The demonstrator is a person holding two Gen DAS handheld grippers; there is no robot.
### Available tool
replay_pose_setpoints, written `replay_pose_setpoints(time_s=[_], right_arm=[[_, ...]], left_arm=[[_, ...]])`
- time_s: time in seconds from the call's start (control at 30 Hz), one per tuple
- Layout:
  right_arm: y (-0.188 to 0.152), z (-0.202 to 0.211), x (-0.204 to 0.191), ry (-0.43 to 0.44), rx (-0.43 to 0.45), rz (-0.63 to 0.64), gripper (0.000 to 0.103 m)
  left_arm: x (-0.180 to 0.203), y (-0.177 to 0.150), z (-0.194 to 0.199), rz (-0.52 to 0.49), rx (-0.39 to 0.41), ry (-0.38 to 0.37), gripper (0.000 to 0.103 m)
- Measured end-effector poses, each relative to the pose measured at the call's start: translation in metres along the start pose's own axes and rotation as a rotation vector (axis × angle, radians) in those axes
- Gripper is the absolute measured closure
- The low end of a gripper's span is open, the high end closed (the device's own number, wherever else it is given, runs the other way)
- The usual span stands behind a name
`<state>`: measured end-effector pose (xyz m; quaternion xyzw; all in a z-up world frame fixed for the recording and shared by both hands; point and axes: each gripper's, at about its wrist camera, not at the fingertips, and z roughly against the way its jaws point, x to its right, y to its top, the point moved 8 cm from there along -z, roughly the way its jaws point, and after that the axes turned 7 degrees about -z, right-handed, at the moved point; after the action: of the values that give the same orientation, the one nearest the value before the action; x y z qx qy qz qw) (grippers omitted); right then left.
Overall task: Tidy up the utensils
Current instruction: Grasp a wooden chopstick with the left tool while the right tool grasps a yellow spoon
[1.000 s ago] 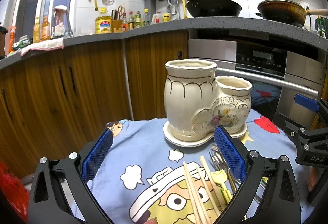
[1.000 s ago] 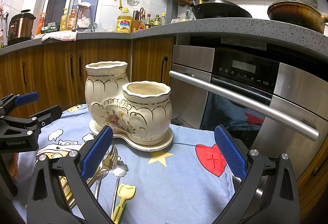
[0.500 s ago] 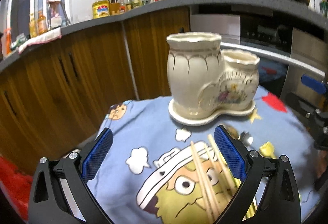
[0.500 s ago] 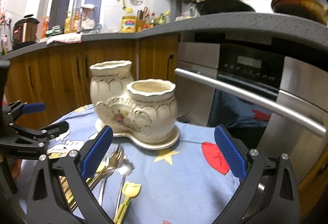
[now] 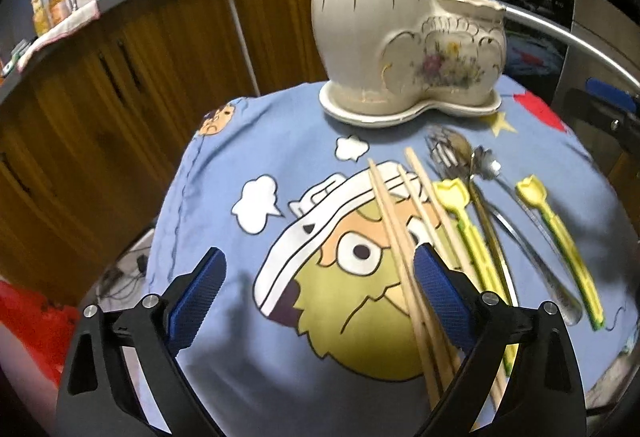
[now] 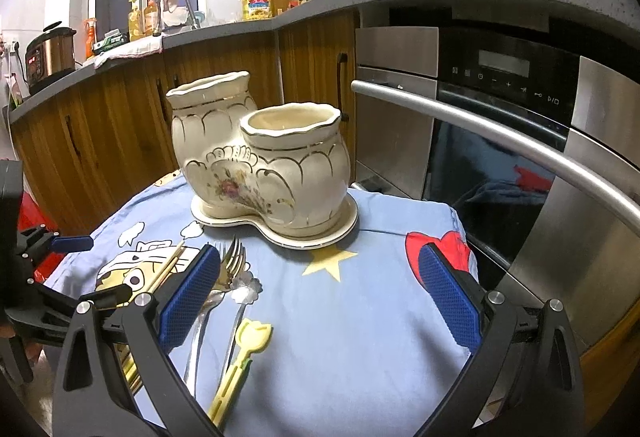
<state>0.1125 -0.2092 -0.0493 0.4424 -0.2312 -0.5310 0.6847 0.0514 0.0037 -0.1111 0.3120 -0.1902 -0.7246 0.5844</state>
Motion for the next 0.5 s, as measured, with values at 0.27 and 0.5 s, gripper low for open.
replay_pose_setpoints(time_s=[0.27,0.5], right_arm=[[0.000,-0.001,0.003,-0.001,-0.018,0.001,0.005],[-0.009,-0.004,-0.001,0.052,-0.091,0.010,0.005]], left_arm=[[0.004,-0.001,-0.007,-0.024,-0.045,0.006,0.009],[0.018,0.007,-0.009,-0.072,-0.066,-0.059,0.054]])
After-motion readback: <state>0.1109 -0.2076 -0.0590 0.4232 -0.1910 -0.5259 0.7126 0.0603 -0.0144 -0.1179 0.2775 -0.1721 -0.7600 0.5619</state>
